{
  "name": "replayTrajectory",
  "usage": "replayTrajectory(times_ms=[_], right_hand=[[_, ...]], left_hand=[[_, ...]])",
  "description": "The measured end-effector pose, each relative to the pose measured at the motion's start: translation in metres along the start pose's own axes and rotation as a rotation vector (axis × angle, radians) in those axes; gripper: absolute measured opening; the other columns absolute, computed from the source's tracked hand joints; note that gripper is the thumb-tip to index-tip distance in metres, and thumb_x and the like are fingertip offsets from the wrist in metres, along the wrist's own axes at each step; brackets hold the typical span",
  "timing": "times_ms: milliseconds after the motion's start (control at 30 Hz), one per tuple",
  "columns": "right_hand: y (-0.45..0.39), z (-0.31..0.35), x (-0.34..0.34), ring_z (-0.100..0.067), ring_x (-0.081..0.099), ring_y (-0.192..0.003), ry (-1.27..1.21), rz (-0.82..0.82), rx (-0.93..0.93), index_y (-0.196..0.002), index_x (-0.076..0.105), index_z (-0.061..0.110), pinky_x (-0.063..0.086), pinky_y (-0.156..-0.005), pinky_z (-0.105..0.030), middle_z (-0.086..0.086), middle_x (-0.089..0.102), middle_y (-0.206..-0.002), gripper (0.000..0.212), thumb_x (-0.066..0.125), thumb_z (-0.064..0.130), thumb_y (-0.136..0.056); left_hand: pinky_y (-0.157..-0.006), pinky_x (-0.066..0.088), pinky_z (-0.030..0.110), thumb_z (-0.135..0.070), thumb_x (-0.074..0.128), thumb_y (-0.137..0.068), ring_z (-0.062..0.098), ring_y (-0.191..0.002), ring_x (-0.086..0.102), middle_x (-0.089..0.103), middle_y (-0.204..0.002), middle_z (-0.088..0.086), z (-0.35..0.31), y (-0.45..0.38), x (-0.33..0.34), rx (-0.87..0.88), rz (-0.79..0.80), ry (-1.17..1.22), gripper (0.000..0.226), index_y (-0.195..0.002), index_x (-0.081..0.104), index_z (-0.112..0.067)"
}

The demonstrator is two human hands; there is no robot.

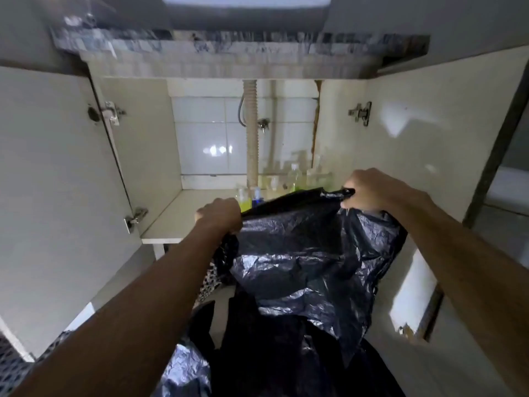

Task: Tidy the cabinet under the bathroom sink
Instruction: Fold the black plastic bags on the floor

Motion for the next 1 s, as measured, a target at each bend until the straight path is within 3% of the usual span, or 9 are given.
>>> replayTrajectory(times_ms=[167, 267, 367, 533, 633, 700, 800, 933, 1000], right_hand=[[-0.016, -0.022, 0.012, -0.032, 0.057, -0.075, -0.005, -0.203, 0.166, -0.082, 0.058, 0.006, 0.043, -0.067, -0.031, -0.011, 0.055, -0.077, 0.009, 0.058, 0.015, -0.082], [-0.022, -0.022, 0.038, -0.04, 0.06, -0.088, -0.042, -0.399, 0.252, -0.1, 0.059, 0.005, 0.044, -0.07, -0.035, -0.017, 0.058, -0.089, 0.016, 0.053, 0.015, -0.089], [-0.027, -0.022, 0.06, -0.041, 0.061, -0.092, -0.087, -0.574, 0.219, -0.11, 0.058, 0.007, 0.047, -0.071, -0.038, -0.018, 0.064, -0.099, 0.021, 0.049, 0.014, -0.092], [-0.031, -0.028, 0.077, -0.04, 0.058, -0.099, -0.034, -0.64, 0.092, -0.113, 0.059, 0.008, 0.042, -0.084, -0.043, -0.018, 0.061, -0.103, 0.024, 0.052, 0.012, -0.09], [-0.016, -0.029, 0.076, -0.038, 0.057, -0.098, 0.029, -0.618, -0.016, -0.106, 0.064, 0.008, 0.041, -0.085, -0.044, -0.018, 0.059, -0.101, 0.024, 0.057, 0.01, -0.084], [0.003, -0.028, 0.081, -0.038, 0.059, -0.096, 0.112, -0.551, -0.126, -0.096, 0.066, 0.006, 0.044, -0.083, -0.044, -0.016, 0.06, -0.099, 0.02, 0.063, 0.009, -0.076], [0.041, -0.024, 0.113, -0.035, 0.06, -0.094, 0.241, -0.313, -0.259, -0.084, 0.066, 0.005, 0.044, -0.083, -0.042, -0.011, 0.061, -0.097, 0.014, 0.067, 0.012, -0.072], [0.079, -0.033, 0.172, -0.025, 0.055, -0.107, 0.401, 0.068, -0.257, -0.099, 0.066, 0.014, 0.037, -0.096, -0.038, -0.002, 0.057, -0.107, 0.019, 0.055, 0.014, -0.084], [0.091, -0.037, 0.198, -0.024, 0.052, -0.113, 0.463, 0.191, -0.229, -0.106, 0.065, 0.015, 0.036, -0.097, -0.036, -0.002, 0.056, -0.114, 0.023, 0.052, 0.013, -0.086]], left_hand=[[-0.083, 0.048, 0.039, -0.012, 0.061, -0.079, 0.034, -0.103, 0.062, 0.065, -0.112, 0.015, -0.016, -0.03, -0.005, 0.003, -0.124, 0.106, 0.034, -0.112, 0.067, -0.015], [-0.08, 0.049, 0.037, -0.012, 0.061, -0.084, 0.033, -0.1, 0.063, 0.067, -0.107, 0.011, -0.028, -0.044, 0.012, 0.02, -0.245, 0.187, 0.029, -0.111, 0.069, -0.02], [-0.08, 0.049, 0.036, -0.01, 0.054, -0.092, 0.034, -0.1, 0.063, 0.065, -0.112, 0.01, -0.03, -0.045, 0.02, 0.033, -0.318, 0.21, 0.031, -0.113, 0.068, -0.029], [-0.075, 0.048, 0.034, -0.004, 0.053, -0.09, 0.03, -0.092, 0.064, 0.068, -0.103, 0.005, -0.013, -0.025, 0.014, 0.077, -0.396, 0.181, 0.038, -0.108, 0.069, -0.033], [-0.073, 0.048, 0.034, -0.002, 0.052, -0.089, 0.03, -0.091, 0.062, 0.069, -0.105, 0.006, 0.002, -0.004, 0.012, 0.215, -0.25, 0.055, 0.042, -0.113, 0.068, -0.034], [-0.083, 0.044, 0.033, -0.004, 0.047, -0.093, 0.027, -0.104, 0.058, 0.066, -0.119, 0.007, 0.012, 0.012, 0.013, 0.342, 0.026, -0.092, 0.041, -0.124, 0.062, -0.027], [-0.077, 0.043, 0.027, -0.008, 0.045, -0.096, 0.018, -0.091, 0.057, 0.063, -0.121, 0.007, 0.031, 0.044, 0.032, 0.419, 0.387, -0.157, 0.041, -0.131, 0.057, -0.028], [-0.096, 0.042, 0.029, 0.002, 0.042, -0.09, 0.024, -0.12, 0.053, 0.053, -0.138, 0.006, 0.036, 0.071, 0.11, 0.49, 0.555, -0.283, 0.061, -0.143, 0.041, -0.028], [-0.098, 0.042, 0.03, -0.003, 0.042, -0.091, 0.028, -0.124, 0.051, 0.051, -0.139, 0.011, 0.034, 0.086, 0.156, 0.477, 0.643, -0.291, 0.061, -0.147, 0.033, -0.026]])
Point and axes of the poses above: each hand's wrist, its own y-axis away from the middle knuckle, its own x-axis out of the palm, z = x × y, the point moved 2 cm from there along -y, towards the middle knuckle
